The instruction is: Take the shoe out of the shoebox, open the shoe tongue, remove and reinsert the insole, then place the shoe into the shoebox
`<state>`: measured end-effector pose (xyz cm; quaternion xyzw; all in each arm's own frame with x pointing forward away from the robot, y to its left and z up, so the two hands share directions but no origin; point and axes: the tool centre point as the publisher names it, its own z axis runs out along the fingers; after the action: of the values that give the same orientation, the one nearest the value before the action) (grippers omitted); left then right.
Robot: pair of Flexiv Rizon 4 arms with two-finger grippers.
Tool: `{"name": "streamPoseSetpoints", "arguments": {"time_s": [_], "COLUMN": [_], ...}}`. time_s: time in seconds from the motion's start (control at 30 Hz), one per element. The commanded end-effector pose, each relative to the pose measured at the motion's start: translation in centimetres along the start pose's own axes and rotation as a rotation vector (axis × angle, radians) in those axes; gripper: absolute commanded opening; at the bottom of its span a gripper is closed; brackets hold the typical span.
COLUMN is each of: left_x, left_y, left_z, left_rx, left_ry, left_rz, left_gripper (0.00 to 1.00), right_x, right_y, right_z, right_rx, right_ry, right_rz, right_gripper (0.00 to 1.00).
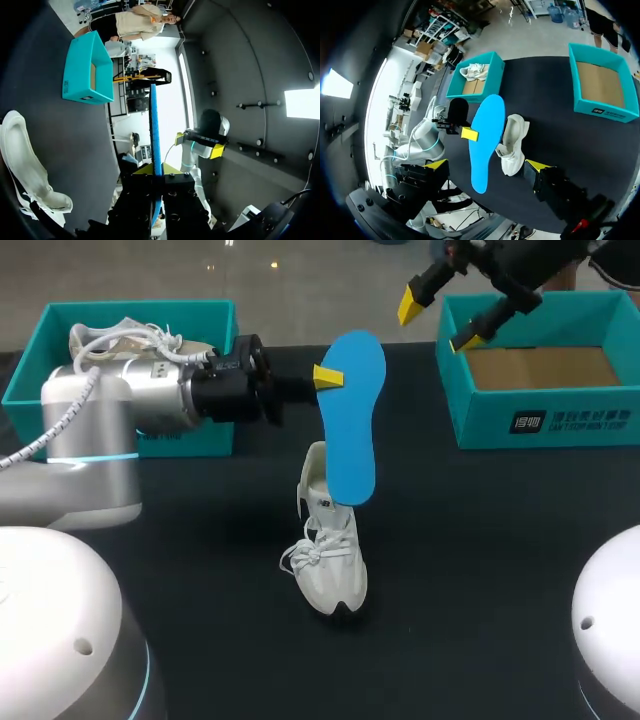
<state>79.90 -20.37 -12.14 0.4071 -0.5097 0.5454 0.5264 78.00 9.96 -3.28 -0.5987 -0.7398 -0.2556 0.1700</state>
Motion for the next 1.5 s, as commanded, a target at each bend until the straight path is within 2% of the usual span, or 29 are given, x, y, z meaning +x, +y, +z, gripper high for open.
{"name": "streamPoseSetpoints", "arguments": {"time_s": [0.03, 0.27, 0.53, 1.5], "left_x": [-0.1, -0.1, 0.0, 0.0], "left_y": [-0.1, -0.3, -0.6, -0.6], "left_z": [0.0, 0.0, 0.1, 0.1], "left_rx": [-0.002, 0.013, 0.009, 0.009], "left_ry": [-0.001, 0.005, 0.011, 0.011], "left_rz": [-0.001, 0.013, 0.001, 0.001], "left_gripper": [0.00, 0.00, 0.00, 0.00], "right_x": [1.0, 2.7, 4.0, 4.0], "right_y": [0.2, -0.3, -0.3, -0.3], "right_z": [0.0, 0.6, 1.8, 1.8], "right_rx": [0.002, -0.072, -0.080, -0.080], "right_ry": [-0.393, -0.432, -0.415, -0.415], "right_rz": [-0.014, -0.011, -0.005, -0.005], "right_gripper": [1.00, 1.00, 1.00, 1.00]}}
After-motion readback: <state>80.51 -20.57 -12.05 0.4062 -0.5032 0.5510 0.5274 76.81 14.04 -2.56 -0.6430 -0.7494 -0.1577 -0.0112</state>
